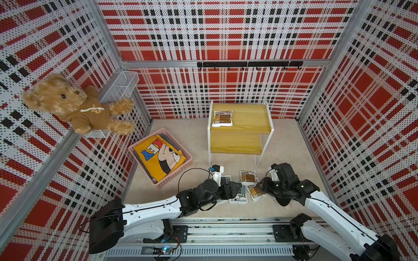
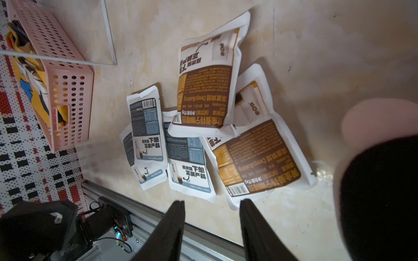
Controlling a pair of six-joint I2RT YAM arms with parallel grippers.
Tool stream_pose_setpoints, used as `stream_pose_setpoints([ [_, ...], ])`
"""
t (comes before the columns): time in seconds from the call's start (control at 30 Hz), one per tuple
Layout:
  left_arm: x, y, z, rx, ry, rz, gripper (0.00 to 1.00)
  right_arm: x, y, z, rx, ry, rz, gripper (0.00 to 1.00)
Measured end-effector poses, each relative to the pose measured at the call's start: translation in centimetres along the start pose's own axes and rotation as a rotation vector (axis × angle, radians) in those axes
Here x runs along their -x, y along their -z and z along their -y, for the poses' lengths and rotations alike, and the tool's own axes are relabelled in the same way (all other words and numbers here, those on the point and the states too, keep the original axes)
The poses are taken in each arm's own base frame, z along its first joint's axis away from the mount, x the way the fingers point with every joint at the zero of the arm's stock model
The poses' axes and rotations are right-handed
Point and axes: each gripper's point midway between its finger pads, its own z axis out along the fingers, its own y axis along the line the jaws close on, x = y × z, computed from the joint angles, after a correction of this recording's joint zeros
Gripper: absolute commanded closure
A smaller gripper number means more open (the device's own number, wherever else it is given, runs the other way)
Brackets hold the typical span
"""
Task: Place the bagged coffee beans on the shelf by color
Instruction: Pick up the bagged coffee beans at the center of the board.
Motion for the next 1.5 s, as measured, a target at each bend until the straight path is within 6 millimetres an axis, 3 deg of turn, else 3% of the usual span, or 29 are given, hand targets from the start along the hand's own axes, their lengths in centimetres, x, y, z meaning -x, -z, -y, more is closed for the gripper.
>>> stream_pose_setpoints([
  [0.17,0.3,0.1,-1.4,0.024,0.013,0.001,0.19,1.0,-0.9,0.6,0.011,-0.025,-0.007,0.60],
  [0.6,0.5,0.1,-1.6,0.015,0.017,-0.016,0.19,0.9,-3.5,1.1,0.015,-0.016,-0.073,0.63],
  [1.03,-0.3,-1.1,-3.1,0.059,0.005,-0.060,0.19,1.4,-5.1,1.2,0.015,-0.020,-0.085,0.63],
  [1.5,0.9,-0.7,-3.2,0.053,0.013,-0.040,0.19,2.1,-5.6,0.7,0.042,-0.014,-0.069,0.93],
])
